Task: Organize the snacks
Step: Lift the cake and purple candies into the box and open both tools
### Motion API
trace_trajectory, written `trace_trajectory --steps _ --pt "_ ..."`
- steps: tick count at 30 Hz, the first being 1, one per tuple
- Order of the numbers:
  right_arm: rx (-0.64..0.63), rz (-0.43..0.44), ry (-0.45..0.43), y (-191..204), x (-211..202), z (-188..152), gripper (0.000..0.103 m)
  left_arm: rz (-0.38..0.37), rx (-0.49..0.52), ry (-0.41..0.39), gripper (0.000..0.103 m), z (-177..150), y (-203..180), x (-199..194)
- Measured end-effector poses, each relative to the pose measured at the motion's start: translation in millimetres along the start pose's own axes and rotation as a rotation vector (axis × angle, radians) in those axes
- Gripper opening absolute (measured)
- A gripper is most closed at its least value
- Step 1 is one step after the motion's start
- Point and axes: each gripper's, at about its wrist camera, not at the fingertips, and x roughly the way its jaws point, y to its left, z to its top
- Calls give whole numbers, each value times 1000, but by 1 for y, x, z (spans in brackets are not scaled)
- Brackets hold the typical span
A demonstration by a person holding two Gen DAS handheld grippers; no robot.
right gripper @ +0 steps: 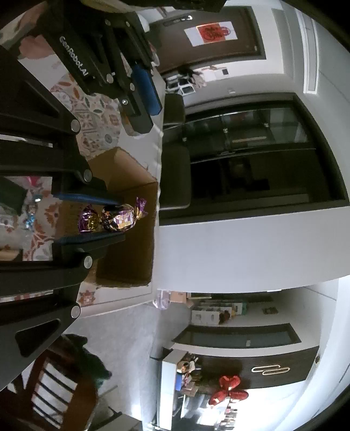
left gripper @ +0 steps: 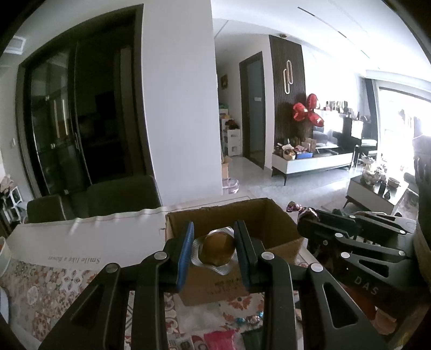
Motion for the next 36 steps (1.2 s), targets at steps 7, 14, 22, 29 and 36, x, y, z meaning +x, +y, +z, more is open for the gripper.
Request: trace_trajectory --steps 7,14,22,29,36 --pt "6 -5 42 -10 30 22 20 -4 -27 51 31 21 11 34" --pt "30 -7 120 -22 63 33 21 -30 -35 147 31 33 14 76" --pt "61 -1 224 -36 96 30 21 -65 -59 286 31 33 14 121" --pt "93 -36 267 -45 111 31 43 -34 -86 310 63 31 20 130" --pt "56 -84 226 -37 90 28 52 1 -78 312 72 20 19 110"
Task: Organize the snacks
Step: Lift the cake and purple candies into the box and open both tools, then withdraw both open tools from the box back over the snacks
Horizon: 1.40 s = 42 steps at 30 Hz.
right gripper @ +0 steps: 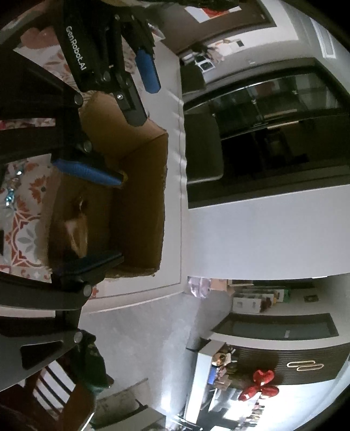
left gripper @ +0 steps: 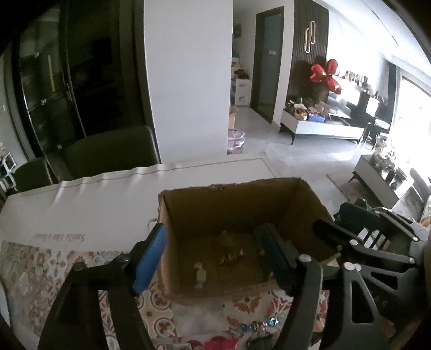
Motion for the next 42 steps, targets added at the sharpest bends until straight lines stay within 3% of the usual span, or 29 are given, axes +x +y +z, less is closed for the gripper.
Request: trace_trajectory --steps 19,32,42 --pt "-14 -36 -105 10 -64 -51 52 96 66 -94 73 -65 -13 -68" --pt "0 -55 -92 5 -85 -97 52 66 73 -65 73 -115 -32 -78" --pt "36 -49 -37 -5 -89 -143 52 27 80 14 73 -166 -42 -74"
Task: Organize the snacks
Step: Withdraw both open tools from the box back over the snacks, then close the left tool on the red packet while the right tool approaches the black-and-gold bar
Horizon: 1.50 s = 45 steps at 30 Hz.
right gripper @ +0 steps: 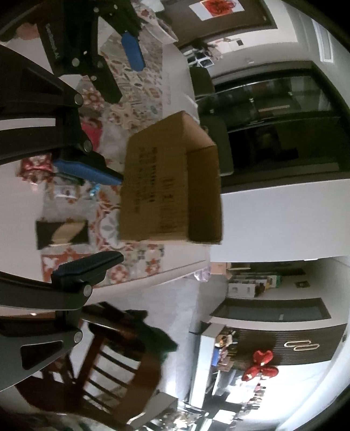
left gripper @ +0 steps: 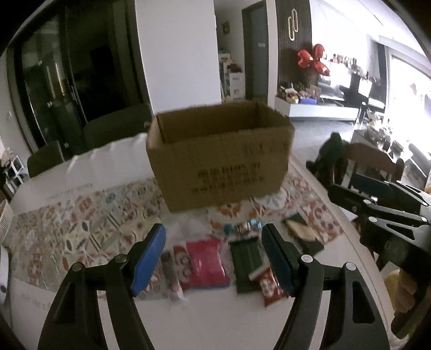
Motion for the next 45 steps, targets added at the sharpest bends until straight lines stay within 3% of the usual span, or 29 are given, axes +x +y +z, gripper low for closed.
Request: trace_trajectory --steps 11,23,32,45 --pt "-58 6 63 9 0 -49 52 -67 19 61 72 -46 -13 9" --pt "-27 8 129 -6 9 -77 52 -159 -14 150 49 -63 -35 39" --pt "-12 -6 162 -14 22 -87 52 -157 -68 198 38 -64 -41 68" --pt "26 -1 179 -22 35 -90 52 -143 -103 226 34 -62 -46 86"
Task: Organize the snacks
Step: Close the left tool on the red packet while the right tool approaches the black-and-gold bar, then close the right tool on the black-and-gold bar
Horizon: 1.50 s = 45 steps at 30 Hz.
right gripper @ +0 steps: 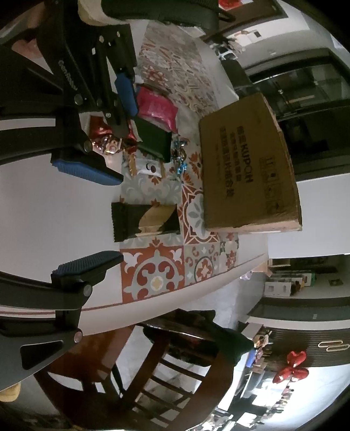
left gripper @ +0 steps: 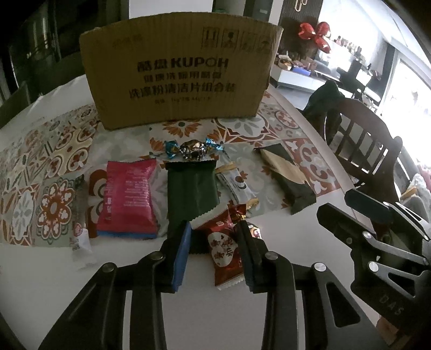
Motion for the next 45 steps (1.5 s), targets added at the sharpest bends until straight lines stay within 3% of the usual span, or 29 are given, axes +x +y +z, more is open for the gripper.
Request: trace_trajectory --steps 8,11,21,33,40,45 --pt "18 16 1 -3 7 5 52 10 -20 13 34 1 0 6" --pt "25 19 -2 -3 9 8 52 -3 -26 22 23 1 1 9" --pt "17 10 -11 -1 14 15 52 -32 -47 11 22 2 6 4" --pt "12 5 -16 -5 25 26 52 7 -23 -56 22 18 8 -16" --pt "52 36 3 -16 30 29 52 -4 -3 -68 22 27 1 -16" --pt "128 105 7 -32 31 31 52 -4 25 -80 22 31 -11 -13"
